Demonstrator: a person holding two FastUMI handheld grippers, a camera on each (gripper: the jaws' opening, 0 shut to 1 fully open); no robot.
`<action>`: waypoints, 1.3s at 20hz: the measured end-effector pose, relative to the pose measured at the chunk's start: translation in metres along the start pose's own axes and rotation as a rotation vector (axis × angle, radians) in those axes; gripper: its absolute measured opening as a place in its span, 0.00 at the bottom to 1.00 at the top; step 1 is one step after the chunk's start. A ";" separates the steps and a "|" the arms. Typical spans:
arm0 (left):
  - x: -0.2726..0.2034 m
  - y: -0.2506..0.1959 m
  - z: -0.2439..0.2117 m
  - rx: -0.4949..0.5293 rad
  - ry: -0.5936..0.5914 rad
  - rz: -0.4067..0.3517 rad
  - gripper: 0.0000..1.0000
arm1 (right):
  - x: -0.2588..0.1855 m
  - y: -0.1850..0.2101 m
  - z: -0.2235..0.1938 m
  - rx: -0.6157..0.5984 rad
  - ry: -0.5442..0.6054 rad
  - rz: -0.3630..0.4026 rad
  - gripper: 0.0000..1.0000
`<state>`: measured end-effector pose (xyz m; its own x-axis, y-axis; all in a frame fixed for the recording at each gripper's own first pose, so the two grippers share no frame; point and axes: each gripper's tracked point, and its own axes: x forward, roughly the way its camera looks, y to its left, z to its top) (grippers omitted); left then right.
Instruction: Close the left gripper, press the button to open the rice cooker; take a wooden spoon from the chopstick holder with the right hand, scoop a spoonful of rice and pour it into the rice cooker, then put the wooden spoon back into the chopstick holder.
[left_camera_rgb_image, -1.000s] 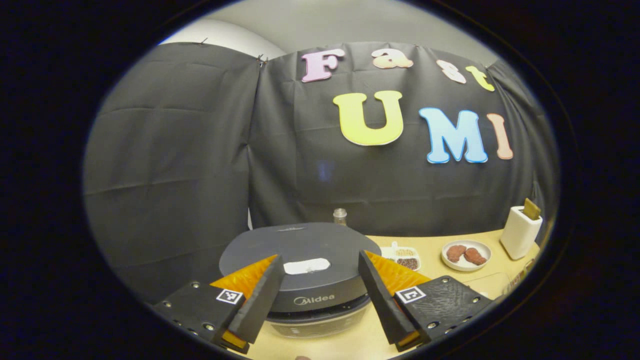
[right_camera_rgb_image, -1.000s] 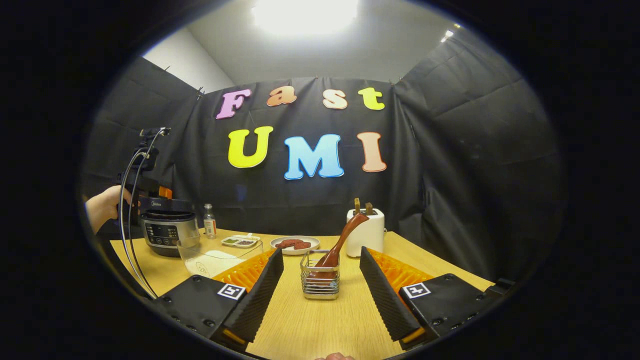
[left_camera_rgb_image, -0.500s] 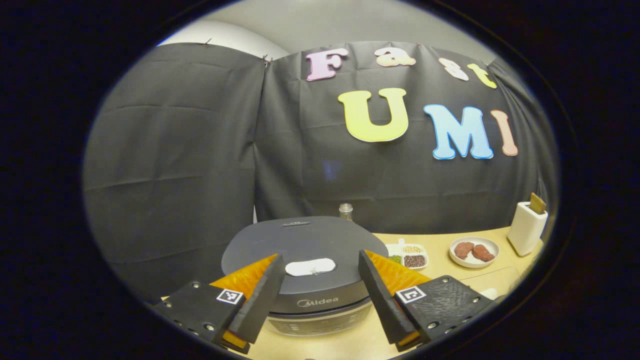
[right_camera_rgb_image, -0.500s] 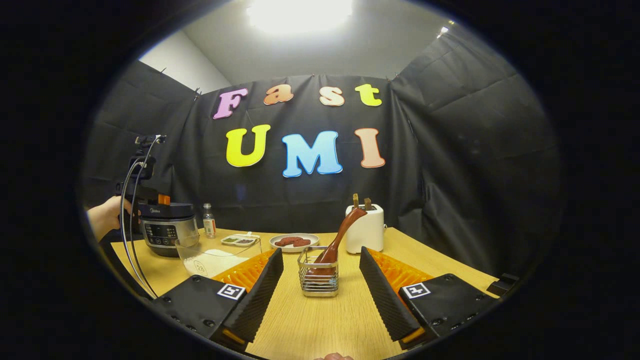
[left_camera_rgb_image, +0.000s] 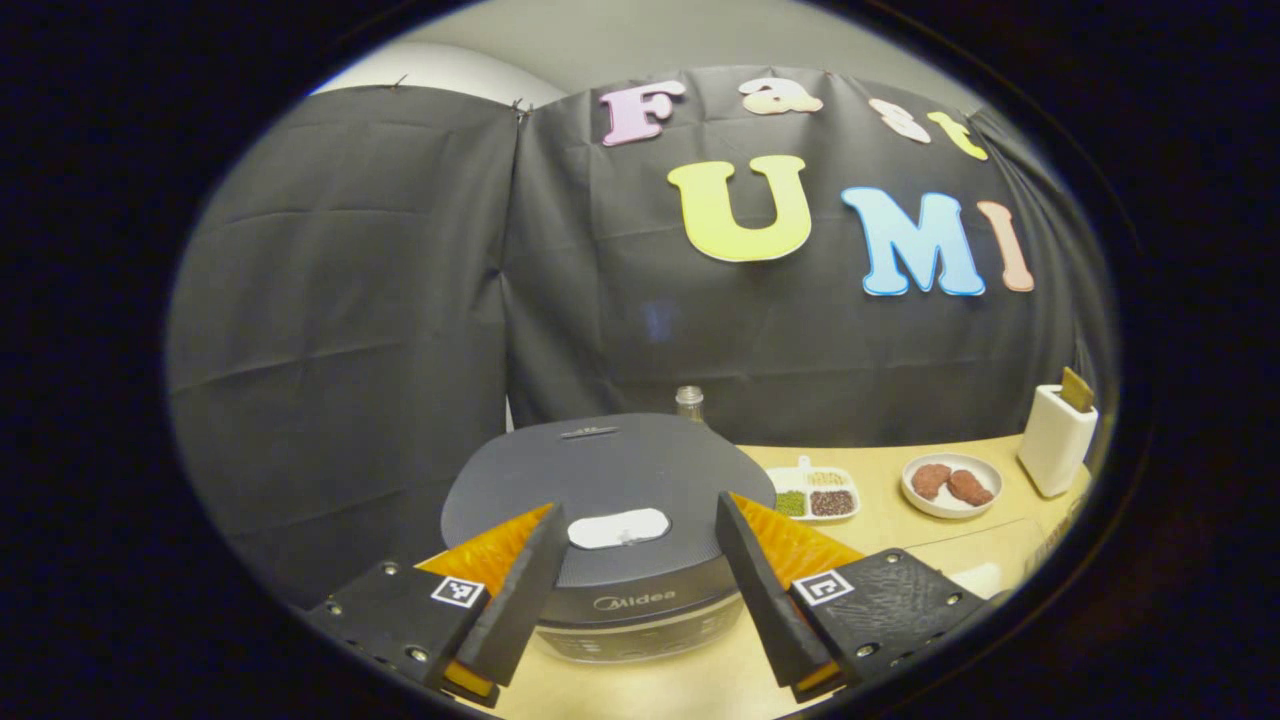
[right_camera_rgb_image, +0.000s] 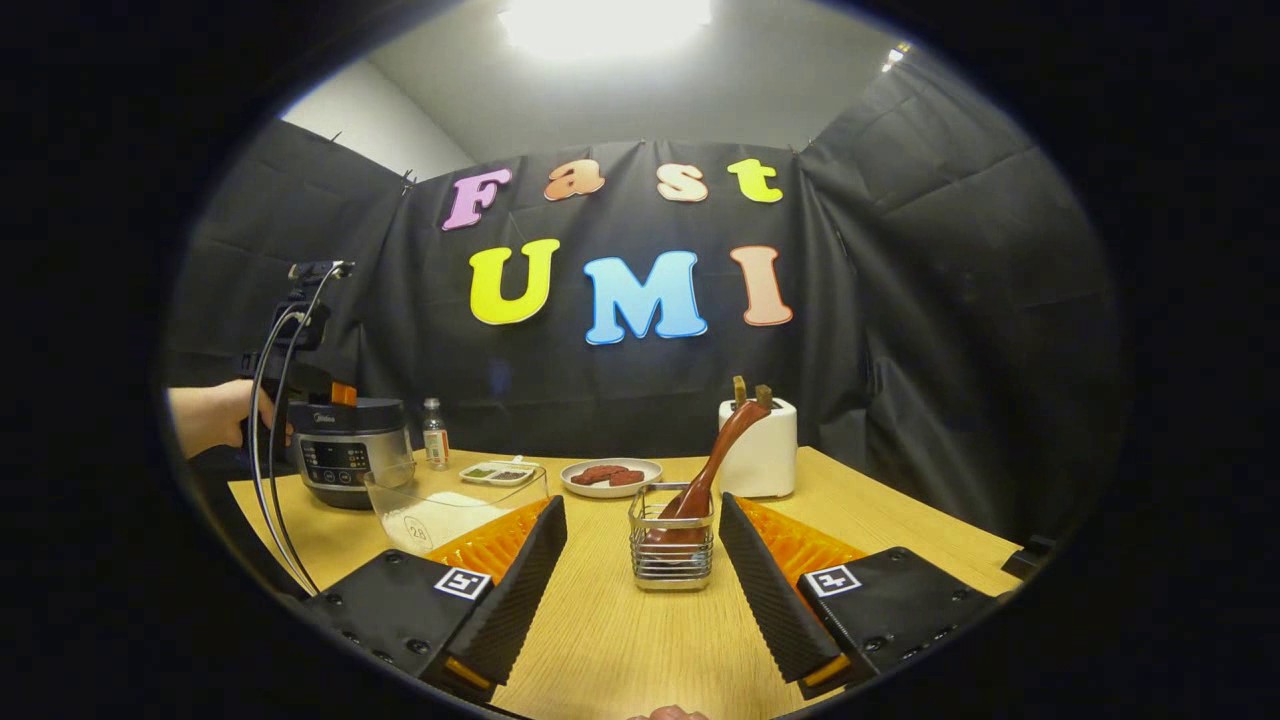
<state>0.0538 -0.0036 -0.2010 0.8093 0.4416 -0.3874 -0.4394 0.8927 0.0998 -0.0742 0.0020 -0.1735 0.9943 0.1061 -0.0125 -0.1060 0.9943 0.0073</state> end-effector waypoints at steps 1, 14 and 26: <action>-0.001 -0.001 0.000 -0.011 -0.004 -0.004 0.96 | 0.000 -0.001 0.002 -0.016 0.000 -0.003 0.98; -0.090 -0.005 0.119 -0.080 -0.294 -0.272 0.92 | 0.021 -0.013 0.097 -0.028 -0.045 -0.114 0.98; -0.152 -0.037 0.158 -0.092 -0.404 -0.469 0.92 | 0.021 0.035 0.229 -0.079 -0.162 -0.091 0.99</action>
<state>0.0090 -0.0895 -0.0013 0.9998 0.0199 0.0079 -0.0192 0.9964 -0.0831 -0.0536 0.0373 0.0553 0.9883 0.0196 0.1513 -0.0097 0.9978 -0.0654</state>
